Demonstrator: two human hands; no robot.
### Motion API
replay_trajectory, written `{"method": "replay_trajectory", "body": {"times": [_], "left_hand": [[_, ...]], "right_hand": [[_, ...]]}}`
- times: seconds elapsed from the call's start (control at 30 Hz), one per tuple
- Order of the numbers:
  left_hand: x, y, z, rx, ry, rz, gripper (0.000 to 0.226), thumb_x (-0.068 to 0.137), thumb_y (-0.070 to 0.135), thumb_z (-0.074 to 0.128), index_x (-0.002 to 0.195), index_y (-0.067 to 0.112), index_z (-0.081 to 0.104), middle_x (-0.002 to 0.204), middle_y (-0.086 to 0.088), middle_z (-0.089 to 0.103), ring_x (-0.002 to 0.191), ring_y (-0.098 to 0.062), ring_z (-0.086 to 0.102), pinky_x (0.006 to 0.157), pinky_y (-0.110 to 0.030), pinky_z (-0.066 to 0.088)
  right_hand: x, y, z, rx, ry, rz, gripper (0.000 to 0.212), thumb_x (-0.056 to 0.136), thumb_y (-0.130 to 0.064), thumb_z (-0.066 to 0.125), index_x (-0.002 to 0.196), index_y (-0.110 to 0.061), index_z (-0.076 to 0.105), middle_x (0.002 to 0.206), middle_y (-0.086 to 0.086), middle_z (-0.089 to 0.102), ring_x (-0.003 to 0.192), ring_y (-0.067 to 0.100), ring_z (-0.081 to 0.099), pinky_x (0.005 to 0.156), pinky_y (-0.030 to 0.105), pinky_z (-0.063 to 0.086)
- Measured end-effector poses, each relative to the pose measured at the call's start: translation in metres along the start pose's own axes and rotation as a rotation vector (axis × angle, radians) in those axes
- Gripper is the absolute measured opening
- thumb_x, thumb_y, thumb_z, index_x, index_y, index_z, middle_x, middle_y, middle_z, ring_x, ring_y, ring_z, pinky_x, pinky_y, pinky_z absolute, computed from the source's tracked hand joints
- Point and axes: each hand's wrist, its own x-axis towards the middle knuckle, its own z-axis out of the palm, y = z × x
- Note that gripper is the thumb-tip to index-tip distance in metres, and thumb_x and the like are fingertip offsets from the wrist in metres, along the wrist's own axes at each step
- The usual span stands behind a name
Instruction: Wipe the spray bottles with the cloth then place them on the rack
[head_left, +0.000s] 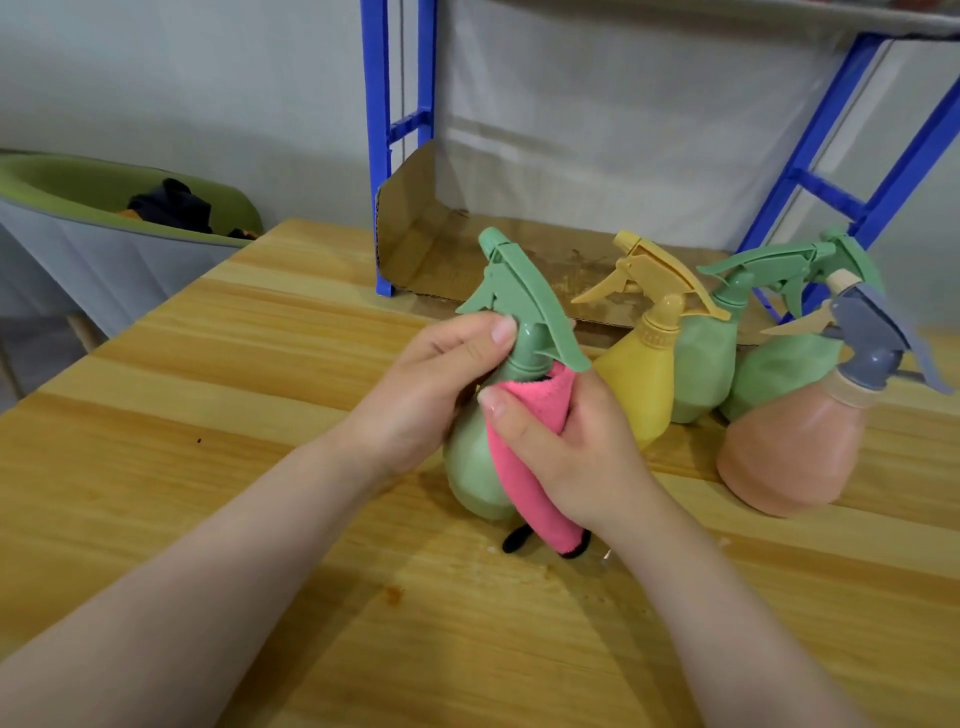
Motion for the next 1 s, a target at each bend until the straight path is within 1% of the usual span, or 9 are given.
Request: {"method": "replay_trajectory", "body": {"times": [0.13,0.23,0.4,0.5,0.63,0.73,0.8,0.9,1.0], "left_hand": [[0.0,0.001,0.004,0.084,-0.03,0.025,0.038,0.099,0.029,0.042,0.123,0.011,0.065,0.122,-0.005,0.068,0.115,-0.019,0.061,0.096,-0.029,0.046],[-0.001,0.0,0.005,0.141,-0.084,0.035,0.038,0.102,0.029,0.039,0.131,0.016,0.059,0.134,-0.003,0.062,0.129,-0.019,0.054,0.107,-0.033,0.041],[-0.003,0.0,0.009,0.228,-0.098,0.084,0.043,0.097,0.014,0.055,0.139,0.009,0.049,0.134,-0.003,0.061,0.125,-0.017,0.057,0.1,-0.027,0.046],[-0.002,-0.003,0.013,0.197,-0.054,0.126,0.047,0.09,0.002,0.058,0.136,0.001,0.051,0.13,-0.007,0.062,0.122,-0.015,0.058,0.1,-0.026,0.046],[-0.002,-0.005,0.015,0.069,-0.015,0.139,0.046,0.085,-0.003,0.064,0.13,0.005,0.057,0.129,-0.004,0.063,0.123,-0.014,0.058,0.101,-0.026,0.045],[-0.001,-0.006,0.015,0.06,0.076,0.194,0.046,0.078,-0.003,0.068,0.122,0.006,0.062,0.123,-0.002,0.066,0.117,-0.01,0.061,0.096,-0.023,0.047],[0.0,-0.006,0.015,0.034,0.128,0.214,0.038,0.076,-0.003,0.069,0.114,0.006,0.066,0.114,0.001,0.071,0.111,-0.009,0.065,0.092,-0.022,0.049],[0.001,-0.003,0.007,-0.074,0.221,0.197,0.029,0.076,0.006,0.069,0.104,0.01,0.072,0.104,0.003,0.075,0.095,-0.008,0.068,0.082,-0.022,0.055],[0.005,0.001,-0.004,-0.175,0.291,0.189,0.02,0.08,0.013,0.067,0.096,0.018,0.077,0.106,0.003,0.074,0.096,-0.008,0.067,0.087,-0.029,0.056]], "right_hand": [[-0.001,-0.003,0.001,-0.029,0.076,-0.019,0.048,0.081,-0.051,0.056,0.117,-0.018,0.059,0.091,-0.037,0.061,0.087,-0.009,0.061,0.072,0.007,0.043],[-0.002,-0.006,0.003,-0.127,0.159,-0.041,0.037,0.085,-0.047,0.057,0.119,-0.034,0.052,0.1,-0.041,0.057,0.095,-0.012,0.059,0.076,0.007,0.045],[-0.004,-0.006,0.001,-0.293,0.369,-0.048,0.047,0.086,-0.053,0.055,0.122,-0.023,0.051,0.105,-0.014,0.063,0.095,0.01,0.063,0.077,0.031,0.052],[-0.003,-0.004,0.005,-0.367,0.417,-0.062,0.051,0.086,-0.049,0.06,0.126,-0.018,0.05,0.108,-0.004,0.065,0.096,0.015,0.063,0.077,0.037,0.054],[-0.001,-0.002,0.01,-0.421,0.39,-0.093,0.048,0.085,-0.038,0.065,0.127,-0.019,0.049,0.112,-0.006,0.059,0.099,0.012,0.06,0.081,0.034,0.053],[-0.001,-0.001,0.013,-0.36,0.34,-0.091,0.044,0.083,-0.039,0.061,0.123,-0.024,0.051,0.106,-0.026,0.042,0.098,-0.005,0.047,0.085,0.014,0.044],[-0.002,0.001,0.014,-0.343,0.302,-0.092,0.048,0.084,-0.04,0.062,0.127,-0.022,0.051,0.109,-0.028,0.041,0.102,-0.005,0.048,0.087,0.006,0.039],[-0.002,0.004,0.015,-0.322,0.199,-0.06,0.066,0.081,-0.047,0.069,0.137,-0.021,0.045,0.129,-0.015,0.053,0.118,0.003,0.052,0.097,0.018,0.043],[-0.003,0.007,0.014,-0.283,0.144,-0.015,0.082,0.078,-0.059,0.066,0.145,-0.022,0.037,0.138,-0.01,0.051,0.126,0.003,0.049,0.104,0.027,0.044]]}}
